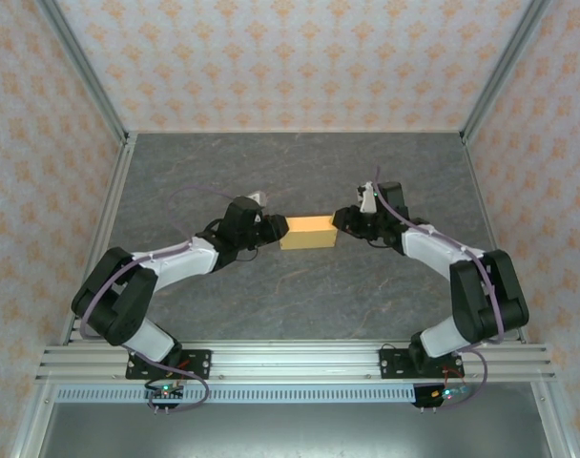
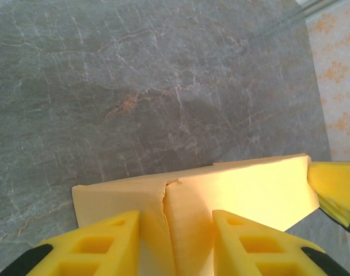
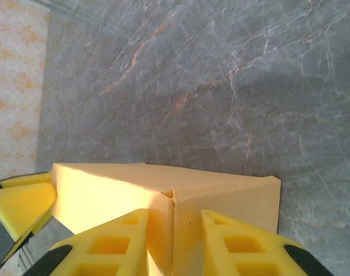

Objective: Fold the paper box

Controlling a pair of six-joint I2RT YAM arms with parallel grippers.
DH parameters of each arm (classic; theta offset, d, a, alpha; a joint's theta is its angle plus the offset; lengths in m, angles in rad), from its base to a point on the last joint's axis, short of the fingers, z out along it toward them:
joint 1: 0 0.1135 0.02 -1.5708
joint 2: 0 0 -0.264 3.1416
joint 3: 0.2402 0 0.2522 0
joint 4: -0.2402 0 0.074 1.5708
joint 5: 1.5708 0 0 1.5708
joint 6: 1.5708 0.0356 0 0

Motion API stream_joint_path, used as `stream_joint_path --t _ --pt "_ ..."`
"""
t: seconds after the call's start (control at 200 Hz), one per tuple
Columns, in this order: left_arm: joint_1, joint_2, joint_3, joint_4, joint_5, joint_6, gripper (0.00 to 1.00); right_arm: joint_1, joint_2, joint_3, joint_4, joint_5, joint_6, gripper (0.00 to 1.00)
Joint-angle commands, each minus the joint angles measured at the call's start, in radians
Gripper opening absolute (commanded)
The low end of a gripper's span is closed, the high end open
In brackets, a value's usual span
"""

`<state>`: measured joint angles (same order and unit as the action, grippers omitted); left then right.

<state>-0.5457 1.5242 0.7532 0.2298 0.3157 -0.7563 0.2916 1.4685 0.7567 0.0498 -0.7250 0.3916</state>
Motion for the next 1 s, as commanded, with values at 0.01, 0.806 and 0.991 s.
stream_joint_path --t 0.01,0.806,0.991 --pt "-0.038 -0.018 -0.086 -0.072 -0.049 0.075 0.36 0.011 -0.051 -0.111 -0.024 0.05 -0.029 0.27" --pt "-0.073 -0.264 -0.19 -0.228 -0.026 0.04 0.63 0.124 -0.234 -0.25 -0.056 0.19 0.063 0.49" --pt "0.051 -0.076 -0.056 -0.157 0.132 0.042 0.67 0.123 -0.069 -0.147 0.057 0.126 0.134 0.53"
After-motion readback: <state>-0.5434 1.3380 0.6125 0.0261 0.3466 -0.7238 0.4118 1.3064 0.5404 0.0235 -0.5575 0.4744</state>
